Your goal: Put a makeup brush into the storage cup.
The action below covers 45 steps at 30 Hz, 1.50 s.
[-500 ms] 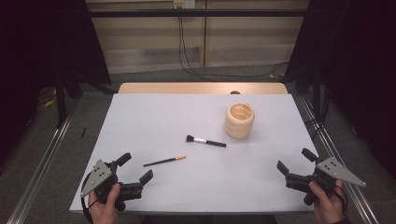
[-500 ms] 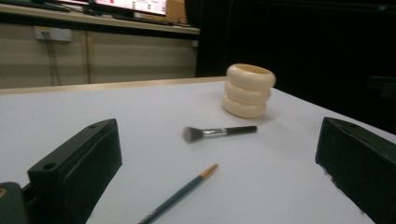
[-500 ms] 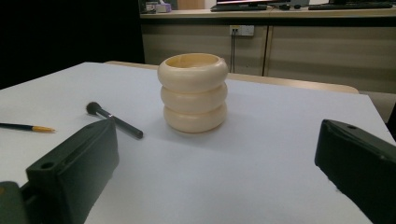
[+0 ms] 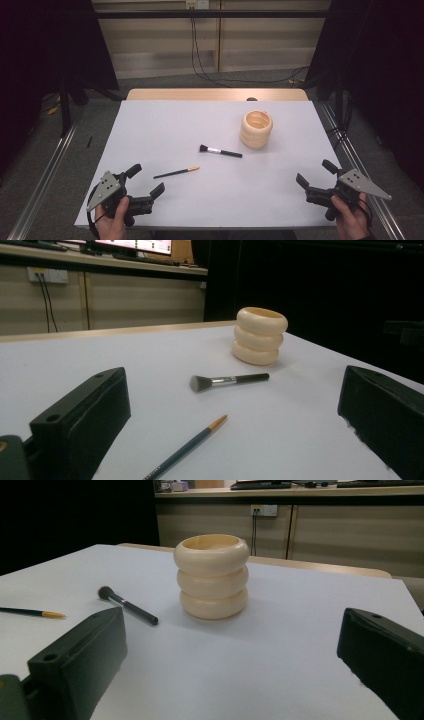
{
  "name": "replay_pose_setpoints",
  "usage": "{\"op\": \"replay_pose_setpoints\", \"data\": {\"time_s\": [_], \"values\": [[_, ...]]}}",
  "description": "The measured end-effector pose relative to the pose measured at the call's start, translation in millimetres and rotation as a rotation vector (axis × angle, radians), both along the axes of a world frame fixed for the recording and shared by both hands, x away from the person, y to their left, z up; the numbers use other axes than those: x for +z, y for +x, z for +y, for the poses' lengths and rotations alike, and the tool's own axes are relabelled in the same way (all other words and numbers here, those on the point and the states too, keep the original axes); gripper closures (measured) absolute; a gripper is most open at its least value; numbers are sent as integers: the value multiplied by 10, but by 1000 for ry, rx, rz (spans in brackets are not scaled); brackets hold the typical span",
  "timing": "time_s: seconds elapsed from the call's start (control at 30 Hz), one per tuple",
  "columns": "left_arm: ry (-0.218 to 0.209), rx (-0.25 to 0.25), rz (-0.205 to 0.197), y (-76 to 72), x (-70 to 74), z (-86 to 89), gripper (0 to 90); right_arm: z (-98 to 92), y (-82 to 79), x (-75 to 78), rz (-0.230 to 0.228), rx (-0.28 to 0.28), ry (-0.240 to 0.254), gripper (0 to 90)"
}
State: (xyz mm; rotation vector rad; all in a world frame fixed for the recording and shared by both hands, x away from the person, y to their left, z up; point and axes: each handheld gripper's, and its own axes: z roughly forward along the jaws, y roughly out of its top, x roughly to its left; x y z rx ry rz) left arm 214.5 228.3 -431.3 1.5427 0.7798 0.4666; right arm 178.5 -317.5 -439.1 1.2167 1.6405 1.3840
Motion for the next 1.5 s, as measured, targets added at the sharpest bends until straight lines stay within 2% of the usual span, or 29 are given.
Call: {"op": "replay_pose_setpoints", "data": {"time_s": [0.2,0.33,0.43,0.5,0.63,0.67,0.77,0.83,0.93,1.0,1.03,1.2,1.27,1.33,1.5], "values": [[30,-15,9,-23,32,9,4,4,-8,11,-7,5,-8,0],[60,4,-8,-40,76,-13,11,10,-22,19,-10,9,-11,0],[54,9,-16,-23,110,-19,11,25,-19,23,-15,20,-8,0],[63,11,-23,-14,132,-10,11,29,-14,19,-19,34,-19,0],[85,25,-27,-2,183,-32,14,33,-17,20,-19,37,-10,0],[78,9,-30,9,192,-39,14,33,-17,20,-19,37,-10,0],[94,-2,-33,38,218,-55,14,43,-14,16,-18,36,-10,0],[81,1,-35,66,230,-79,14,55,-19,18,-19,46,-19,0],[90,-10,-46,121,247,-94,14,60,-19,18,-20,56,-21,0],[80,-46,-53,172,245,-95,12,58,-22,21,-23,51,-16,0],[74,-45,-41,200,246,-94,13,54,-21,20,-26,49,-18,0],[64,-54,-33,298,288,-115,8,66,-23,20,-25,58,-17,0],[55,-60,-11,309,306,-155,7,70,-23,21,-27,56,-20,0],[69,-75,-26,310,312,-211,7,72,-24,20,-26,60,-20,0],[73,-93,-28,367,323,-323,7,70,-28,21,-28,62,-21,0]]}}
